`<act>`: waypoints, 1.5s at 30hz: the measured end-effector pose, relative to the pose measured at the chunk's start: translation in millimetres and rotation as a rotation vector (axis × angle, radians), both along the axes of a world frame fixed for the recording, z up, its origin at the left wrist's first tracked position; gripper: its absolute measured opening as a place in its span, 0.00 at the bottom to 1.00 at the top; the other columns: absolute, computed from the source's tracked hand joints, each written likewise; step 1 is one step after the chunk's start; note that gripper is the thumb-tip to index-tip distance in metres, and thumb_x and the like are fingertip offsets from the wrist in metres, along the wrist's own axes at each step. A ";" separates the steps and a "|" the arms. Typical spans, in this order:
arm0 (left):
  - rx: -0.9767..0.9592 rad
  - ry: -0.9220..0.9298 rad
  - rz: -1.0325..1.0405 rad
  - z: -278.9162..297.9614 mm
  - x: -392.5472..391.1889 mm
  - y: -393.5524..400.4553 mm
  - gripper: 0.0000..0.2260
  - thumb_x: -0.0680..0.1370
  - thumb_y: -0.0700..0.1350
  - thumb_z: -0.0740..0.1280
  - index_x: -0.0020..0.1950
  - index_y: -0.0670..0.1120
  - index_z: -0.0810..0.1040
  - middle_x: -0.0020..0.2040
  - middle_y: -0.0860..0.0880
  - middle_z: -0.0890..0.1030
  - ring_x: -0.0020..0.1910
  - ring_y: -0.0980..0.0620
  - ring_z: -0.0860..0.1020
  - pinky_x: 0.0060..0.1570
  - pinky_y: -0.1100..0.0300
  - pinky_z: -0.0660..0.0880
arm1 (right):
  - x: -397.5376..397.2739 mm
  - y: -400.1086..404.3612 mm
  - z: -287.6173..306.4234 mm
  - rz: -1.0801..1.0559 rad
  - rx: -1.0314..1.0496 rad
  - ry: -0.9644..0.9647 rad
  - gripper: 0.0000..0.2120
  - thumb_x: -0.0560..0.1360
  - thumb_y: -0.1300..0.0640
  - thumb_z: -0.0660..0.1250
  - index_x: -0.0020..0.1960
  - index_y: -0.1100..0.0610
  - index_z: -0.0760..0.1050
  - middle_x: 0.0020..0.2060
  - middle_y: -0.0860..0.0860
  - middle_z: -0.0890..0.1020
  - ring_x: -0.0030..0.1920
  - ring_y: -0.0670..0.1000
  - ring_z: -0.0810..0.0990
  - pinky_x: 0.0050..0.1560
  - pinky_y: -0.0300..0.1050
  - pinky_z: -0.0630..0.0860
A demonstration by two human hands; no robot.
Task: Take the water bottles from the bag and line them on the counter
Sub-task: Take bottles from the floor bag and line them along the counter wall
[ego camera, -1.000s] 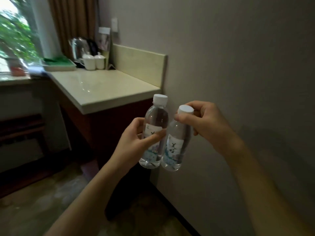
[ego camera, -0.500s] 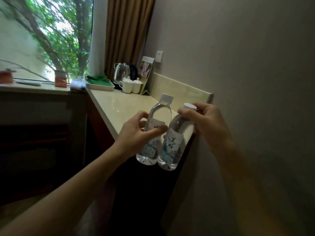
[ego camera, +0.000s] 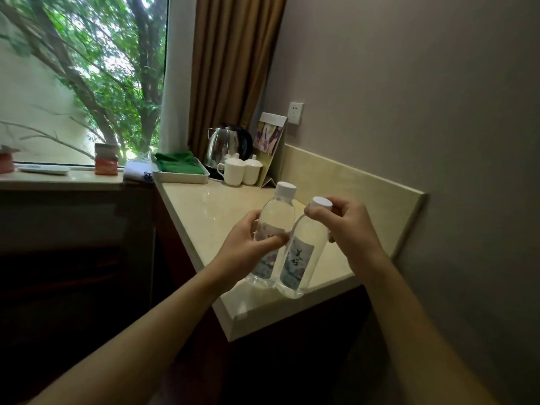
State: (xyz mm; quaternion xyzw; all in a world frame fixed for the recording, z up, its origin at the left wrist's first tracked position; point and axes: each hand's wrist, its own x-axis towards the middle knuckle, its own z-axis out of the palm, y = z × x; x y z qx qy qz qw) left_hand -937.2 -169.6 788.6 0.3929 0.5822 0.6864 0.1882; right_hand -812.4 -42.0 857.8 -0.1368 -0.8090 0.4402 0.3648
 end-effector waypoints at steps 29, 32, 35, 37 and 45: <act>-0.125 0.477 -0.268 -32.4 -190.6 65.0 0.43 0.66 0.46 0.79 0.74 0.56 0.57 0.59 0.57 0.73 0.57 0.57 0.76 0.52 0.61 0.77 | -142.4 -15.1 -77.5 -0.590 -0.090 -0.202 0.26 0.66 0.44 0.77 0.59 0.50 0.72 0.47 0.45 0.81 0.46 0.45 0.82 0.47 0.50 0.83; -0.232 0.532 -0.239 -42.6 -197.2 69.2 0.33 0.62 0.56 0.77 0.64 0.54 0.69 0.53 0.56 0.77 0.52 0.55 0.79 0.50 0.54 0.80 | -141.4 -12.9 -78.6 -0.585 -0.148 -0.297 0.26 0.67 0.49 0.77 0.61 0.51 0.73 0.52 0.47 0.83 0.49 0.46 0.83 0.49 0.48 0.83; -0.239 0.533 -0.217 -45.7 -201.8 77.8 0.27 0.64 0.54 0.78 0.59 0.52 0.72 0.52 0.54 0.79 0.50 0.54 0.79 0.49 0.52 0.80 | -141.8 -5.8 -72.6 -0.521 -0.179 -0.397 0.27 0.65 0.52 0.78 0.62 0.52 0.72 0.51 0.48 0.83 0.48 0.48 0.84 0.49 0.49 0.83; -0.227 0.511 -0.214 -45.8 -207.5 86.0 0.26 0.67 0.51 0.79 0.60 0.50 0.72 0.52 0.54 0.78 0.51 0.54 0.79 0.47 0.59 0.79 | -146.1 1.4 -73.2 -0.519 -0.181 -0.437 0.29 0.64 0.53 0.78 0.62 0.51 0.72 0.50 0.48 0.83 0.47 0.49 0.84 0.49 0.51 0.83; -0.257 0.529 -0.084 -47.9 -240.6 125.0 0.26 0.66 0.54 0.79 0.59 0.50 0.74 0.52 0.51 0.79 0.51 0.52 0.79 0.49 0.53 0.80 | -195.7 47.1 -86.1 -0.614 -0.121 -0.384 0.29 0.65 0.50 0.78 0.61 0.50 0.68 0.51 0.49 0.80 0.48 0.50 0.83 0.45 0.49 0.84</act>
